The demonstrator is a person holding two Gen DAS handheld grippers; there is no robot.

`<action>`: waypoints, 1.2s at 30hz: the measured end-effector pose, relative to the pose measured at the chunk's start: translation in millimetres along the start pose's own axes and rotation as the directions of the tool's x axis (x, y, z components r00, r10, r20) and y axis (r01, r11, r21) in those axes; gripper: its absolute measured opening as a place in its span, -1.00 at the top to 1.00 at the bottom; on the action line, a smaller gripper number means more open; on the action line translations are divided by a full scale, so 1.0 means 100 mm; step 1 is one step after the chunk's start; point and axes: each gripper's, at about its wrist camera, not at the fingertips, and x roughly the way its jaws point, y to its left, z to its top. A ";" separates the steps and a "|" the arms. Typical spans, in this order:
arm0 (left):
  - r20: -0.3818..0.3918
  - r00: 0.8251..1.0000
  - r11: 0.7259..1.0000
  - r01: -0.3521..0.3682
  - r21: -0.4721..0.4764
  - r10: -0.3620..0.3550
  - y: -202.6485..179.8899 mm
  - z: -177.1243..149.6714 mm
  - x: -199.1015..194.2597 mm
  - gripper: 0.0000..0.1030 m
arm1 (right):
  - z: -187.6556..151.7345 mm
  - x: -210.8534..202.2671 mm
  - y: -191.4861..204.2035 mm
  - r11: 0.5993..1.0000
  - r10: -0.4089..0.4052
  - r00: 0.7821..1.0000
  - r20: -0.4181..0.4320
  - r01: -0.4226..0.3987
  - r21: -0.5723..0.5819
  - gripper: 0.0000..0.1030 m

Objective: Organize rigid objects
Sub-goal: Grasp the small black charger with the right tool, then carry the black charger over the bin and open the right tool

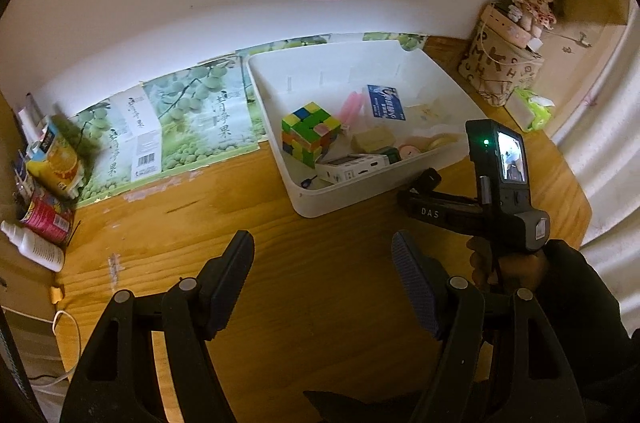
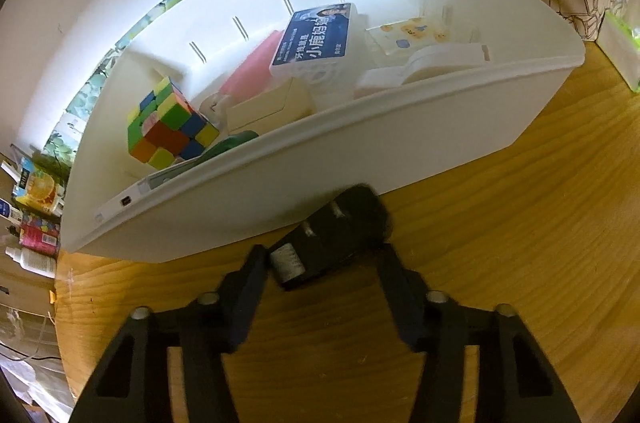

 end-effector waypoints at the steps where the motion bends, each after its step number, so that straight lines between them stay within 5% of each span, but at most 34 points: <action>1: 0.000 1.000 1.000 0.005 0.004 -0.005 -0.01 0.00 0.00 -0.45 | 0.00 -0.01 -0.01 1.000 -0.002 1.000 0.002 0.002 0.001 0.07; 10: 0.004 1.000 0.999 0.031 0.037 -0.031 -0.06 -0.03 -0.04 -0.45 | -0.11 -0.18 -0.15 0.999 -0.008 1.000 0.030 0.007 0.041 0.36; 36: -0.003 0.995 0.995 0.099 0.018 -0.099 -0.08 -0.10 -0.06 -0.45 | -0.27 -0.66 -0.17 0.999 0.046 0.992 0.113 -0.047 0.008 0.54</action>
